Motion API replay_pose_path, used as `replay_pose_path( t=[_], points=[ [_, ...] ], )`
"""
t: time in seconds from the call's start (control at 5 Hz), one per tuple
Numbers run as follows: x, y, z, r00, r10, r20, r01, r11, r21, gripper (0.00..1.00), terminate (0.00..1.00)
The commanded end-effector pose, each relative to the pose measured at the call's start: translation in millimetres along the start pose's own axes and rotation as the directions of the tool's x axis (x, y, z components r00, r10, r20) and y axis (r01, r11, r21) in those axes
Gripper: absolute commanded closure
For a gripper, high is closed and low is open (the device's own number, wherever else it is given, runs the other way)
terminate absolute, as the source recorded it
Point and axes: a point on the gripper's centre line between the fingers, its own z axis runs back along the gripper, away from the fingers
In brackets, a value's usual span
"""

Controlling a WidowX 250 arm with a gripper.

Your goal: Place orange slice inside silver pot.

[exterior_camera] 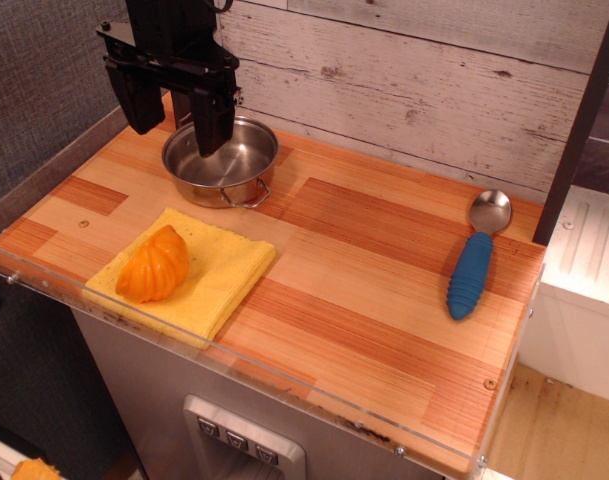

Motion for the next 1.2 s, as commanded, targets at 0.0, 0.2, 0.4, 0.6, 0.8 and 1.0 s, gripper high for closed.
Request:
replay_pose_path(
  t=[0.0, 0.2, 0.4, 0.6, 0.8, 1.0],
  points=[
    [0.0, 0.0, 0.0, 1.0, 0.0, 0.0, 0.0, 1.0, 0.0, 0.0, 0.0],
    [-18.1, 6.4, -12.3, 0.999, 0.006, -0.032, -0.006, 1.0, 0.011, 0.0, 0.0],
    [-32.1, 7.7, -22.1, 0.998, -0.011, -0.056, 0.012, 1.0, 0.016, 0.0, 0.0],
    [-46.4, 7.8, -31.8, 0.997, -0.039, -0.074, 0.041, 0.999, 0.032, 0.0, 0.0],
    [-58.9, 2.5, -47.4, 0.991, -0.081, -0.105, 0.089, 0.994, 0.066, 0.0, 0.0],
    [-62.1, -4.6, -64.9, 0.986, -0.088, -0.144, 0.101, 0.992, 0.079, 0.0, 0.0]
  ],
)
